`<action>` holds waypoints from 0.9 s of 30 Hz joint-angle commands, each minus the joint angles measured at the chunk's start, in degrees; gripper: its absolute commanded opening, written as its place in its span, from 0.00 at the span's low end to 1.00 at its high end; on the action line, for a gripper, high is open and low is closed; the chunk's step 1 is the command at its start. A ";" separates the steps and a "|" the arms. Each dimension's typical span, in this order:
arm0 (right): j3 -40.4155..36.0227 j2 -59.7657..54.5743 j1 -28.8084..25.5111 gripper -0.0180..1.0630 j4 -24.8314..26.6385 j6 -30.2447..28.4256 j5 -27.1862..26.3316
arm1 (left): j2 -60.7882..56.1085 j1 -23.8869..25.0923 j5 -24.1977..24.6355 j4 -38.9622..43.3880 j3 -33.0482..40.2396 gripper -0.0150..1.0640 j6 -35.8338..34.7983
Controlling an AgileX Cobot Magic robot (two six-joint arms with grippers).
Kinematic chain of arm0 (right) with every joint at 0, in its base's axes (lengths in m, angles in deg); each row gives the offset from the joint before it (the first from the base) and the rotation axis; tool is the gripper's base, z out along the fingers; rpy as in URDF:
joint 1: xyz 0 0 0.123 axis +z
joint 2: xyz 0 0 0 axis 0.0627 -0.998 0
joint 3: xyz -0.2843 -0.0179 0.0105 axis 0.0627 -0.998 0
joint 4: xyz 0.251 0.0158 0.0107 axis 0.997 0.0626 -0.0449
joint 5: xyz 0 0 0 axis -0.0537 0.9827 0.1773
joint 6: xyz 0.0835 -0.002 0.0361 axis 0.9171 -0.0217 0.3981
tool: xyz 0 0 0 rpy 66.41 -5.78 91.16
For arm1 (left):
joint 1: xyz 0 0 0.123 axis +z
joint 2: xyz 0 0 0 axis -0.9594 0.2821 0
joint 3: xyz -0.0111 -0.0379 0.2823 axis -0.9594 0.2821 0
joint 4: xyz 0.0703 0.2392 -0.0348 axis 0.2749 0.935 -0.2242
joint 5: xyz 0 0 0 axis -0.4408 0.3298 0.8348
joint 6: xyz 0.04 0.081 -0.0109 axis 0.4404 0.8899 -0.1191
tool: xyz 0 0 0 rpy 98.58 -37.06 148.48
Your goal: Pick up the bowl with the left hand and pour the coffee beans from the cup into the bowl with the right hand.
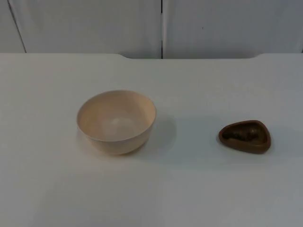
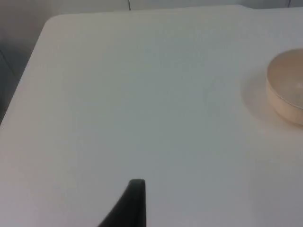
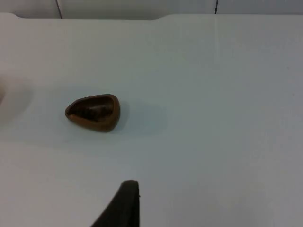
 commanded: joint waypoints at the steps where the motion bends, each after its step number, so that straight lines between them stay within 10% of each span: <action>1: -0.05 0.24 -0.39 0.99 0.00 0.01 -0.27 | -0.16 0.21 -0.79 -0.55 -0.52 0.99 -0.45; 27: -0.05 0.24 -0.39 0.99 0.00 0.01 -0.27 | 16.80 0.21 -3.10 -1.05 -14.10 0.99 -1.38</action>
